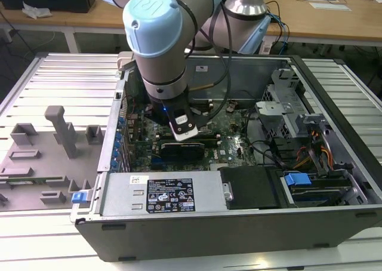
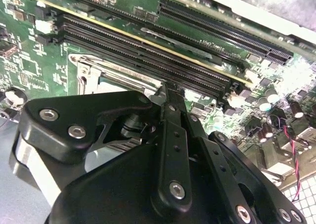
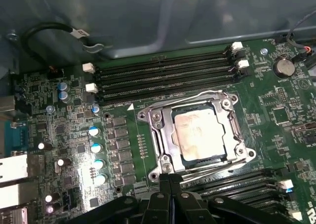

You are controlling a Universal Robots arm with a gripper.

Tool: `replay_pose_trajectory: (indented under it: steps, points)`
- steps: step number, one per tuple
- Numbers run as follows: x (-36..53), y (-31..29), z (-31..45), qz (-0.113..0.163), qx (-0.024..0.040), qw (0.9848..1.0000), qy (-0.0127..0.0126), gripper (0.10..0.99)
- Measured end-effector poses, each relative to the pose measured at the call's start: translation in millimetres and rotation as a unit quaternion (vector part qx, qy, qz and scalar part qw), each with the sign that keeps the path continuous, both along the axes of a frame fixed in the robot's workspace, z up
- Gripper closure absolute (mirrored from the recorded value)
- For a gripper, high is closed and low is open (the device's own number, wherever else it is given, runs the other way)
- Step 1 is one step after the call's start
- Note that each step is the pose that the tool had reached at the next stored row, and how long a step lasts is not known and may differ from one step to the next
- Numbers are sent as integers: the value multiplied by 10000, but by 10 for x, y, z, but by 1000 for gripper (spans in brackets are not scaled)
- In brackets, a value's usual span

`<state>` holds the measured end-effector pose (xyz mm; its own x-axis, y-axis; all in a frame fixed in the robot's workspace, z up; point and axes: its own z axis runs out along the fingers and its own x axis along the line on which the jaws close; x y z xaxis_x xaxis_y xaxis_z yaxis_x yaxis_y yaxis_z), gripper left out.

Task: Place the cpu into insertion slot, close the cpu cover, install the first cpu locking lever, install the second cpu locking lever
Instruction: 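Install the second cpu locking lever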

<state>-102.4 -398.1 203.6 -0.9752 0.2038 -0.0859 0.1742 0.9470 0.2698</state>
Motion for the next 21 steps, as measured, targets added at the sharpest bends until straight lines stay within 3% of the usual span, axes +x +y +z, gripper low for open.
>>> replay_pose_trajectory:
  steps: [4, 15, 18, 21]
  points:
    - [-3, 6, -14, 2, 4, 10000, 1, 980]
    - [-42, 121, -28, 4, 2, 10000, 1, 980]
    - [-43, 122, 32, 3, -8, 10000, 0, 980]
    - [-43, 123, 146, 3, -26, 10000, -2, 980]
